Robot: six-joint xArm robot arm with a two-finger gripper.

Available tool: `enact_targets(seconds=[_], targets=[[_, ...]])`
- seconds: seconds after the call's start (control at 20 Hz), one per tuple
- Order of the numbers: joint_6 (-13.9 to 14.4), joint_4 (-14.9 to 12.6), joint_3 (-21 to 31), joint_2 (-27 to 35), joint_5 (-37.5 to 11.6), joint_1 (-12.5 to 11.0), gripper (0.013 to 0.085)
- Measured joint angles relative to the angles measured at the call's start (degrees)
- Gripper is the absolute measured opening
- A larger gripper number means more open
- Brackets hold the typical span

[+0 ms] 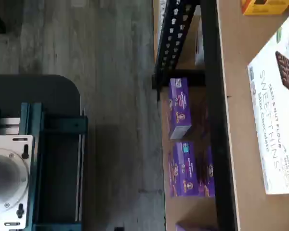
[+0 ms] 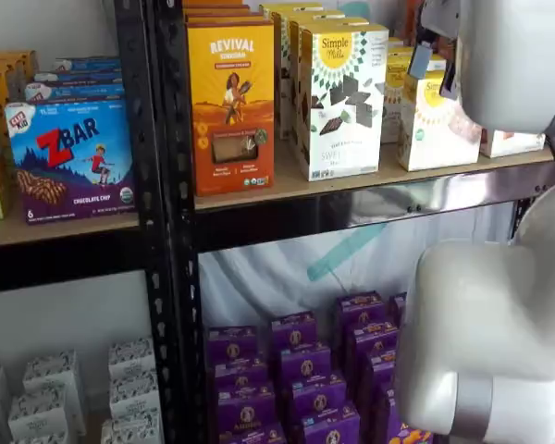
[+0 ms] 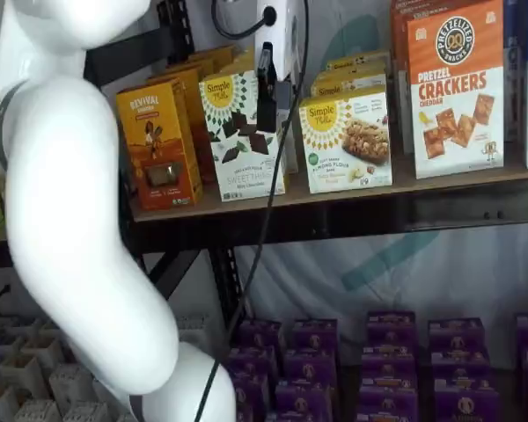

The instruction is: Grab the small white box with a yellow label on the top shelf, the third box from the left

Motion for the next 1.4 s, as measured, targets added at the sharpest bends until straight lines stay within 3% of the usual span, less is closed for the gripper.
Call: enact_targets(seconds=[0.15, 0.35, 0.55, 0.85, 1.2, 1.4], targets=[[0.1, -3.3, -1.3, 1.2, 0.3, 1.3, 0.085], [-0.4, -3.2, -2.2, 2.1, 0.2, 0.8, 0.085], [-0.7, -1.5, -3.5, 3.2, 1.0, -0.2, 0.085], [-1.0, 4.2, -3.0, 2.5, -2.2, -2.8, 0.085], [-1.4, 5.0, -1.4, 2.2, -7.7, -2.6, 0.085], [-1.2, 4.9, -2.6, 4.1, -8.1, -2.2, 0.085]])
